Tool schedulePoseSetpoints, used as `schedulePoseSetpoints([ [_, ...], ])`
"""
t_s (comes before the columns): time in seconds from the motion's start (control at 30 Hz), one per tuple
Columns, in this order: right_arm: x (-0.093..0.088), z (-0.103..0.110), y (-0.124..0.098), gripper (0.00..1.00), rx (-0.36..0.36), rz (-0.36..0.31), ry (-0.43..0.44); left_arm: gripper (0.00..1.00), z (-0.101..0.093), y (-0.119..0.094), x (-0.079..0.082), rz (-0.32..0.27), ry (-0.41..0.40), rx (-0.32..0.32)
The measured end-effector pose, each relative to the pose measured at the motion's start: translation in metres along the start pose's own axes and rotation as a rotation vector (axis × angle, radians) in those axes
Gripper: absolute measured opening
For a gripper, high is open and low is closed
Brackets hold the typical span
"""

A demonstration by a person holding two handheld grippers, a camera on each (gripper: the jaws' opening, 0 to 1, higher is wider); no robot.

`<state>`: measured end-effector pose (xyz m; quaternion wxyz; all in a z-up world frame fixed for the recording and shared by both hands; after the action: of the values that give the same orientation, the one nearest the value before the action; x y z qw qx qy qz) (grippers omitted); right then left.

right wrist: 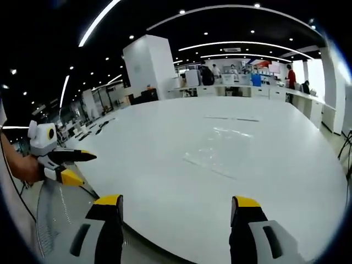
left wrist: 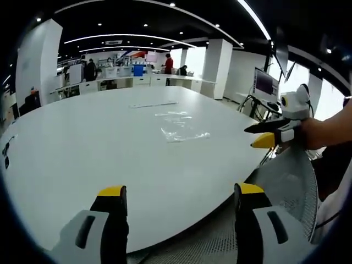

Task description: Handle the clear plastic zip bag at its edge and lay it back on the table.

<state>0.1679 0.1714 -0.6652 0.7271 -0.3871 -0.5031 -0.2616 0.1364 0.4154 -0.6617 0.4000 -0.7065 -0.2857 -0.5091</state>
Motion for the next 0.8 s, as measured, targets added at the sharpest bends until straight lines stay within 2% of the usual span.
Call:
schedulePoseSetpoints([
  [0.8, 0.0028, 0.0025, -0.0002, 0.79, -0.002, -0.009, 0.014, 0.78, 0.0005, 0.0012, -0.0024, 0.012, 0.013, 0.006],
])
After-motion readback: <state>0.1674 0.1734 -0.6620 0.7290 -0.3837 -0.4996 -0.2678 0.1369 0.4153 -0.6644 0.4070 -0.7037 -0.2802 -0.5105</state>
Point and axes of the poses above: the point that each gripper's makers call its tool centre point, and the gripper's own axes: y roughly forward along the fingers, z roughly to its left, x roughly out of its top, the point moved 3 cm from there along -y, roughly backward along the fingers, and after that the axes turned 14 degrees about -z, right-handed, at the moved point
